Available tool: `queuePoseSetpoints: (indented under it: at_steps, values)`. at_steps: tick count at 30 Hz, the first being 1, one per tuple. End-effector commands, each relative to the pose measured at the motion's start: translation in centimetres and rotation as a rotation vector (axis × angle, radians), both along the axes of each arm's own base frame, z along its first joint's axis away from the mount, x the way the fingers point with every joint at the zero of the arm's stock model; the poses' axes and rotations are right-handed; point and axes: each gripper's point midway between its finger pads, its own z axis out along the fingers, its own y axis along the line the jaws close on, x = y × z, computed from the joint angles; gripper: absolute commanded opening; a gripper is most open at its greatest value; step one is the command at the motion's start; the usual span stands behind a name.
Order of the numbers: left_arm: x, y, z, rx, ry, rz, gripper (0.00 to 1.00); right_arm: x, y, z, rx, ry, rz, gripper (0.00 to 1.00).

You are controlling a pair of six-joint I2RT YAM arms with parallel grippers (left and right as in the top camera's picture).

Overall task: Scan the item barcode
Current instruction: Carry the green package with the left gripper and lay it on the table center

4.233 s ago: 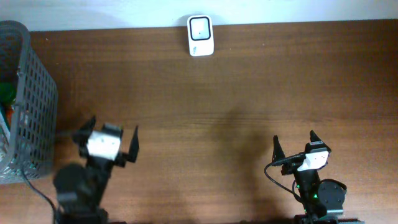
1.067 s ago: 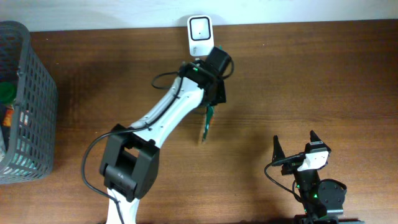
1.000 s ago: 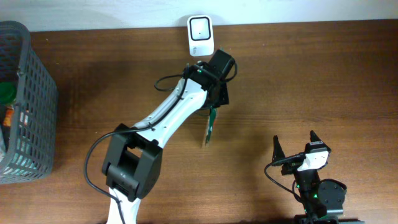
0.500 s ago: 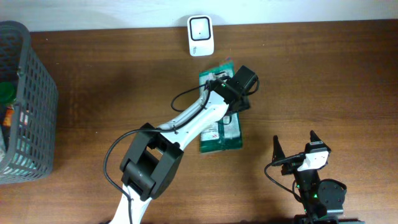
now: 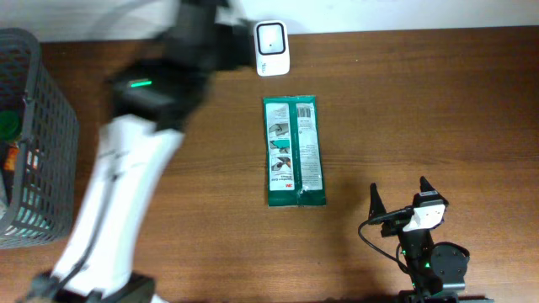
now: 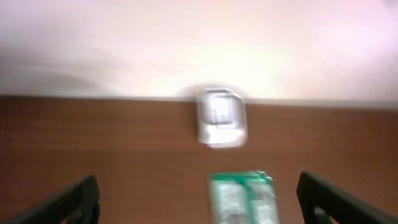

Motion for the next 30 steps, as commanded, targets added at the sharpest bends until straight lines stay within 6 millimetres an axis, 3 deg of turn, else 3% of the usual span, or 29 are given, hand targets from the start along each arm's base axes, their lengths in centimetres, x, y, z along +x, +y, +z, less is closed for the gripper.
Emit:
queuePoseSetpoints:
  at_steps: [1, 4, 5, 8, 9, 11, 14, 17, 23, 27, 30]
  values:
    - [-3.4, 16.4, 5.5, 0.088, -0.076, 0.343, 0.99, 0.0, 0.1, -0.3, -0.002, 0.003, 0.004, 0.98]
    - [-6.5, 26.8, 4.4, 0.07, 0.002, 0.621, 1.0, 0.0, 0.1, -0.3, -0.002, 0.003, 0.004, 0.98]
    - [-8.2, 31.4, 3.2, 0.039, 0.042, 0.762, 1.0, 0.0, 0.1, -0.3, -0.002, 0.003, 0.004, 0.98]
    - [-10.3, 37.8, 0.3, -0.024, 0.115, 0.927, 0.97, 0.0, 0.1, -0.3, -0.002, 0.003, 0.004, 0.98]
    - [-11.3, 40.2, -1.7, -0.051, 0.157, 0.993, 0.98, 0.0, 0.1, -0.3, -0.002, 0.003, 0.004, 0.98]
    - [-12.0, 42.9, -5.0, -0.073, 0.229, 1.035, 0.99, 0.0, 0.1, -0.3, -0.002, 0.003, 0.004, 0.98]
    - [-13.1, 44.9, -9.9, -0.095, 0.355, 1.08, 0.98, 0.0, 0.1, -0.3, -0.002, 0.003, 0.004, 0.98]
    - [-13.5, 45.1, -13.0, -0.103, 0.437, 1.087, 0.97, 0.0, 0.1, -0.3, -0.002, 0.003, 0.004, 0.98]
    - [-13.9, 45.0, -17.2, -0.096, 0.515, 1.082, 0.96, 0.0, 0.1, -0.3, -0.002, 0.003, 0.004, 0.98]
    - [-13.7, 45.2, -20.4, -0.073, 0.536, 1.055, 0.88, 0.0, 0.1, -0.3, -0.002, 0.003, 0.004, 0.98]
    - [-14.2, 45.9, -22.2, -0.007, 0.578, 1.055, 0.87, 0.0, 0.1, -0.3, -0.002, 0.003, 0.004, 0.98]
